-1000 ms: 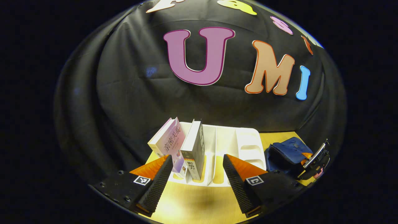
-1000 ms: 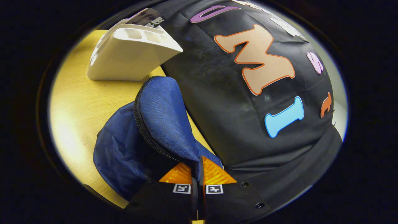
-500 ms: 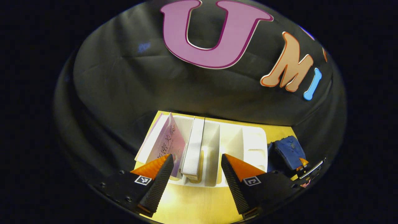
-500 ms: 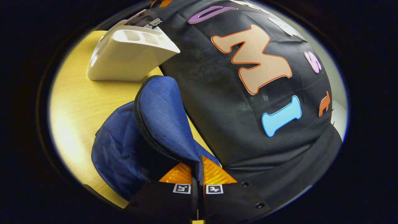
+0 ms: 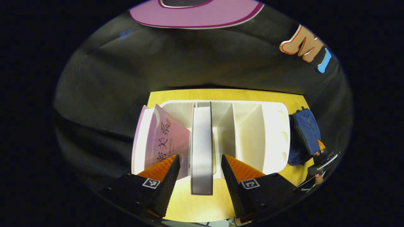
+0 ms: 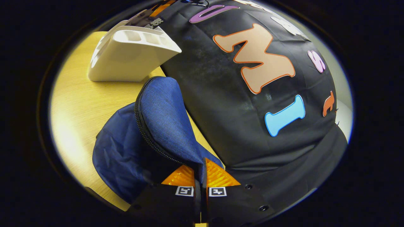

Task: Open the schoolbag, grab two books from the bookshelf and put them into the schoolbag.

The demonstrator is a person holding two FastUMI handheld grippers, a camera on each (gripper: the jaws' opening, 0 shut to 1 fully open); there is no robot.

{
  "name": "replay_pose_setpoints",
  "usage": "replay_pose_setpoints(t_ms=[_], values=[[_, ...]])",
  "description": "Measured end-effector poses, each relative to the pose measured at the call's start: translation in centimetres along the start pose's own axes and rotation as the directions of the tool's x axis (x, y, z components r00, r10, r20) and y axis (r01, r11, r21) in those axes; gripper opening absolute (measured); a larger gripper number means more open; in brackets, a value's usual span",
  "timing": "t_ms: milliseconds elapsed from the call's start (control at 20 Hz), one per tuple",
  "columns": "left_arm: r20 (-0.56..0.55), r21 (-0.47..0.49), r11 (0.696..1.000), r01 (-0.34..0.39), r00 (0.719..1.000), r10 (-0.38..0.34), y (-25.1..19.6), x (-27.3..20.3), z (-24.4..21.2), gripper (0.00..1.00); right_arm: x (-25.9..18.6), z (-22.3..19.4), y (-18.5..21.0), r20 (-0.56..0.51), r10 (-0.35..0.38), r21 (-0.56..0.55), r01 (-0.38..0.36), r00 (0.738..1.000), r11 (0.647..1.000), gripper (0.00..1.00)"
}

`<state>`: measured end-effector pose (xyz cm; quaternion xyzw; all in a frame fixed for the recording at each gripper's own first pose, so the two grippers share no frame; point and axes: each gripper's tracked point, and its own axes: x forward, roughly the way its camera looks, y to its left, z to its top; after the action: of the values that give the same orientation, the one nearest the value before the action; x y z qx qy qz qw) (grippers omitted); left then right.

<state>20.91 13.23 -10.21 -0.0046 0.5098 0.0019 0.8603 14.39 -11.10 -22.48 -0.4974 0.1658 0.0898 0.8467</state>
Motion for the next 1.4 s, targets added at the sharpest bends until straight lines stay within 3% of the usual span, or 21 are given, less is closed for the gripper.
replay_pose_setpoints(t_ms=[350,700,1050,1350,1400], values=[[-0.129,0.027,1.0,0.014,0.992,-0.011,-0.8,1.7,-0.8,0.67,-0.4,-0.3,0.3,-0.018,-0.003,-0.019,0.002,1.0,1.0,0.02],[-0.189,0.019,1.0,0.005,0.982,-0.001,-0.6,2.4,-1.4,0.4,-0.5,-0.3,0.3,-0.032,-0.008,-0.02,0.007,0.999,1.0,0.04],[-0.19,-0.012,1.0,-0.002,0.982,0.0,-0.9,2.2,-1.8,0.35,-0.9,-0.5,-0.1,-0.038,-0.018,-0.017,0.018,0.999,1.0,0.04],[-0.192,-0.114,0.993,-0.021,0.981,-0.001,-0.9,1.5,-3.0,0.32,-1.1,-0.6,0.2,-0.036,-0.016,-0.026,0.016,0.999,1.0,0.02],[-0.185,-0.125,0.992,-0.019,0.983,-0.004,-1.0,1.2,-3.1,0.31,-1.1,-0.5,0.2,-0.035,-0.016,-0.026,0.015,0.999,1.0,0.05]])
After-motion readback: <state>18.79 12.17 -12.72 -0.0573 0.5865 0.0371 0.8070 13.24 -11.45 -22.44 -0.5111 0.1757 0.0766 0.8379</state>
